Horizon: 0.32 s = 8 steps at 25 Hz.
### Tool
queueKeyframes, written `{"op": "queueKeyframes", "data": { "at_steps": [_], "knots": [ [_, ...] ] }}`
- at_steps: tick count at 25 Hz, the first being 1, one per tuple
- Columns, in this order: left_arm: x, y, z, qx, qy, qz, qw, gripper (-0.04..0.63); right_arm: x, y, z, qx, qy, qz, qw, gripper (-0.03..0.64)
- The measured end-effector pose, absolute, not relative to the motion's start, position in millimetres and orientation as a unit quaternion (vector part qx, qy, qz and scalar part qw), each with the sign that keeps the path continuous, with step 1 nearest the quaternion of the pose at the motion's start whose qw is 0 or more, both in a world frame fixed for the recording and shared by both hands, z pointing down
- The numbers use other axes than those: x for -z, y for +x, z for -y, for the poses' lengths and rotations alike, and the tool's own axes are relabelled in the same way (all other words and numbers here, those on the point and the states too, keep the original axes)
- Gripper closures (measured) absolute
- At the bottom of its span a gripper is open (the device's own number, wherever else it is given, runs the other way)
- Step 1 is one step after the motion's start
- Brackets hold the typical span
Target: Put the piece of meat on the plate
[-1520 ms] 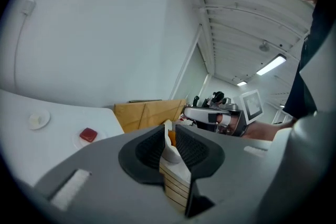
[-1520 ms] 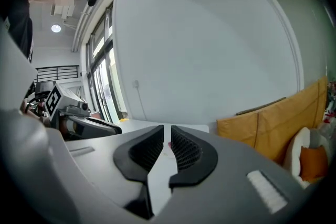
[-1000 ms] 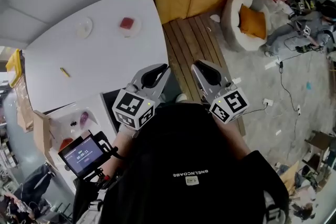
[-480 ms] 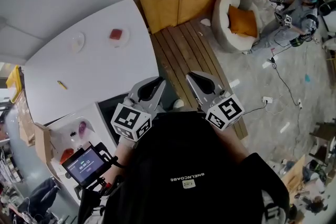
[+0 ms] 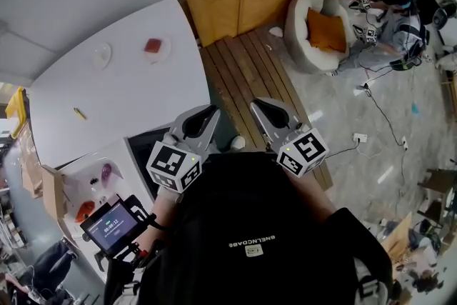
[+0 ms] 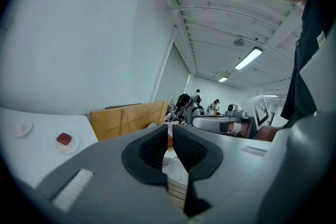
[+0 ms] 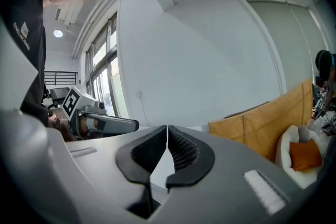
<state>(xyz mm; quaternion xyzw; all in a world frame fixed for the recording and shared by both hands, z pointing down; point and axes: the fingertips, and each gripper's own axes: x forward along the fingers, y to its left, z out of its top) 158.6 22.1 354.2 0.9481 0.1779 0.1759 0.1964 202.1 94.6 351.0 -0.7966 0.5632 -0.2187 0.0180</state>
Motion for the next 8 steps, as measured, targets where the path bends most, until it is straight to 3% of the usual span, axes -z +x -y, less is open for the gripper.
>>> {"op": "queueKeyframes", "data": {
  "at_steps": [8],
  "knots": [
    [-358.3,158.2,-24.9,-0.184,0.947,-0.173,0.199,0.543,-357.9,204.5,-98.6,0.233,-0.793,-0.563,0.022,0.603]
  ]
}}
